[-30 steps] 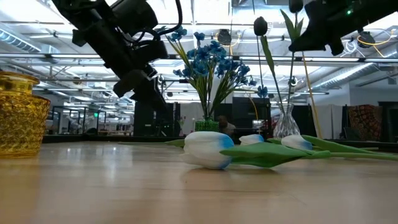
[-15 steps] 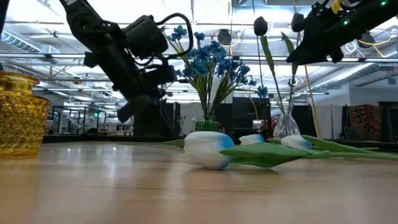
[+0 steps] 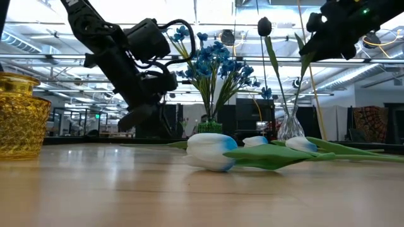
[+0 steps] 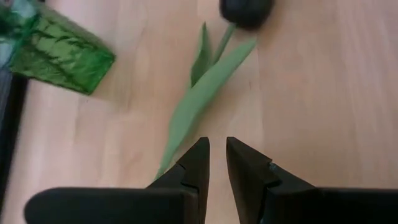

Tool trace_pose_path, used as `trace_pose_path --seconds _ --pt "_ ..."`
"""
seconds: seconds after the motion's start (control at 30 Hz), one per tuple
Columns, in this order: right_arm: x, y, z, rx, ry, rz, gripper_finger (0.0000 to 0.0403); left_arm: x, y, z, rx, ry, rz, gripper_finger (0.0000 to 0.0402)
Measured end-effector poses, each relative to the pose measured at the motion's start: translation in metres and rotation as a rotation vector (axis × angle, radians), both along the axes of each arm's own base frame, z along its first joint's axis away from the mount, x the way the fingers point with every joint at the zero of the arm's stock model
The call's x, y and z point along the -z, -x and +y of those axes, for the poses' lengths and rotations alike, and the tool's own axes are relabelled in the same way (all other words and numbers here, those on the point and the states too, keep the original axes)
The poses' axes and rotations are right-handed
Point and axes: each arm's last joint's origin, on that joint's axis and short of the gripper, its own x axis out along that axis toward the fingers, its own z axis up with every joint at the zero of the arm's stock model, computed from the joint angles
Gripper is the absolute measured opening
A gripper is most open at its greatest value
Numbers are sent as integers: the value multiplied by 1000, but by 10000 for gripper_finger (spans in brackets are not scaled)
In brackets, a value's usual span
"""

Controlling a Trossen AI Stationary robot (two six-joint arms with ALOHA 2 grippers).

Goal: Sort flowers into vase by color
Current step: Put the bottom black tulip into the transparent vase, then put the black tulip into the transparent vase

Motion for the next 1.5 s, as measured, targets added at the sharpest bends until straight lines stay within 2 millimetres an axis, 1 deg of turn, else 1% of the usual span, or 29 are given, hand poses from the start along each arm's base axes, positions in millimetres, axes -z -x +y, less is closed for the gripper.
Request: trace_pose_path --seconds 0.13,0.33,0.47,0.6,0.73,0.83,1.03,1.17,1.3,1.4,1.5 --pt "-3 2 0 7 -5 5 254 0 3 -1 -96 -32 6 61" --pt "-14 3 0 2 11 -16 256 2 6 -5 -122 -75 43 61" --pt "-19 4 0 -4 23 -20 256 2 7 10 -159 -58 45 73" --pt "-20 4 0 -10 29 -15 256 3 9 29 -150 -8 56 115" --pt "-19 5 0 -14 33 -3 256 3 12 46 -87 34 61 156" --pt "-19 5 1 -15 32 2 256 3 14 57 -42 84 58 165" --pt "-20 8 1 -19 41 -6 256 4 19 74 -16 134 47 166" --pt "-20 8 1 -20 41 -10 256 11 19 80 21 180 39 166" --pt "-20 8 1 -24 43 -9 256 18 17 83 51 181 49 165" --pt "-22 8 1 -33 63 -12 256 19 16 83 57 177 45 149" --pt "-25 8 1 -37 79 -41 256 19 16 83 79 173 48 114"
